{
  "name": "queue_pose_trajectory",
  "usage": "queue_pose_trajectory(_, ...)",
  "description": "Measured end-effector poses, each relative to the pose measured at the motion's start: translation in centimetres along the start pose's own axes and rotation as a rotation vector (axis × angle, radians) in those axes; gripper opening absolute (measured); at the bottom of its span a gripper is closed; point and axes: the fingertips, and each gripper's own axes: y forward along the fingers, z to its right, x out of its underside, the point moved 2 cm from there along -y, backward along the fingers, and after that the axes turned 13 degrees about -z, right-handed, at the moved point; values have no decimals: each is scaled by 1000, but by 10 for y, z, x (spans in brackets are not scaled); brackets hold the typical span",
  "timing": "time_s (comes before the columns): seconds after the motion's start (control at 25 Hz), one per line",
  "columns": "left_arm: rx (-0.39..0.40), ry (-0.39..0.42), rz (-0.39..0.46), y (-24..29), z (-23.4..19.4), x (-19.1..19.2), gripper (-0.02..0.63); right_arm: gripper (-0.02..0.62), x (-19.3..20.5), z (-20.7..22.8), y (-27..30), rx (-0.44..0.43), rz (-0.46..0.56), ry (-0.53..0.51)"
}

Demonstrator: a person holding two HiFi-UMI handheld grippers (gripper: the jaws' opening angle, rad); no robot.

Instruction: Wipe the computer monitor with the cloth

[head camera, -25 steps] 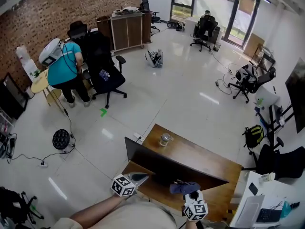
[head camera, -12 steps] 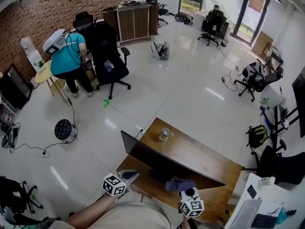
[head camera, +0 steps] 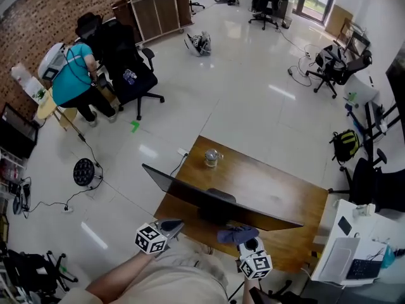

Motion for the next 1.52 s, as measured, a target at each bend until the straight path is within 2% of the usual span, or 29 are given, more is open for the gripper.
queue_pose_trajectory(0.28, 51, 48, -58, 23, 15, 0, 3, 92, 24, 12, -18, 49, -9, 14)
queue_pose_trajectory(0.48, 53, 71, -72, 22, 12, -1, 3, 92, 25, 13, -24, 70, 21, 17)
queue_pose_trajectory(0.68, 40, 89, -69, 7, 5, -6, 3, 90, 17, -11, -25, 97, 31, -60)
queue_pose_trajectory(0.92, 10, 94, -13, 6, -3, -15, 3, 89, 13, -14, -9, 98, 16, -102)
queue_pose_trajectory(1.2, -62, -1, 76, -34, -22, -4, 3, 89, -9, -51, 21, 25, -33, -178)
queue_pose_trajectory(1.36, -75, -6, 99, -45, -28, -4, 3, 89, -19, -72, 33, -9, -50, -251)
queue_pose_trajectory(1.52, -84, -10, 154, -62, -34, -19, 3, 88, -29, -84, 54, -49, -68, -262)
